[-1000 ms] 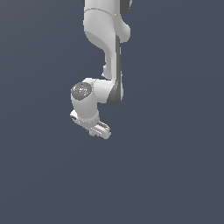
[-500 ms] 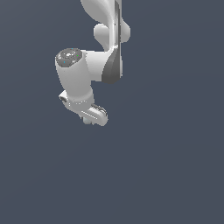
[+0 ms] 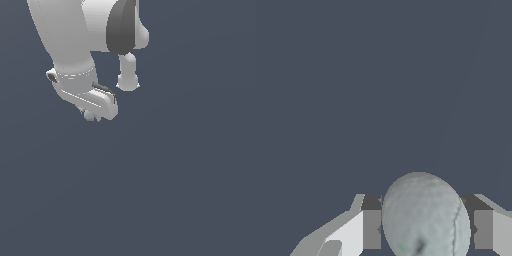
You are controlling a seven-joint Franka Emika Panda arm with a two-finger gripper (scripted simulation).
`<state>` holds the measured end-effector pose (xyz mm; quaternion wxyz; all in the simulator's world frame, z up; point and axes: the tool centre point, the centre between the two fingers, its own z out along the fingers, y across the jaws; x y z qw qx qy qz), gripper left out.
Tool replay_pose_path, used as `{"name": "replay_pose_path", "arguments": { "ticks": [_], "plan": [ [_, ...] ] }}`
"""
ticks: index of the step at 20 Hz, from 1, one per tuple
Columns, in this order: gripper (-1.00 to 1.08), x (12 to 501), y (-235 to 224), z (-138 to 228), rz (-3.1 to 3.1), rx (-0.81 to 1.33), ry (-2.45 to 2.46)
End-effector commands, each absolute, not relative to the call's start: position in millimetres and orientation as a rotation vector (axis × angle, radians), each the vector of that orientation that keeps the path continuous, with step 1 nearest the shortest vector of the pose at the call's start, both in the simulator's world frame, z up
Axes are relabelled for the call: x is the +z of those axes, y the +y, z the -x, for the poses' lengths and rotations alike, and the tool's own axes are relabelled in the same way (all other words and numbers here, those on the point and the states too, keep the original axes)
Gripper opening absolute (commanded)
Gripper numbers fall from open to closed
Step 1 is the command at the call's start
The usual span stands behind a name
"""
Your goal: Pick up the object and move it to a goal position.
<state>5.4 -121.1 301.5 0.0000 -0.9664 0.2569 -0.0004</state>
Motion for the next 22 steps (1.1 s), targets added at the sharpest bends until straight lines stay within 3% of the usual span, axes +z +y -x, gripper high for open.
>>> {"name": "replay_pose_path", "arguments": {
  "ticks": [1,11,22],
  "plan": [
    [-1.00,329.9,-123.7,-4.2,3.037,0.000,0.807],
    [-1.00,408.9,-130.9,-4.9,3.037,0.000,0.805],
    [-1.00,433.9,-133.7,-6.6,3.037,0.000,0.805]
  ]
}}
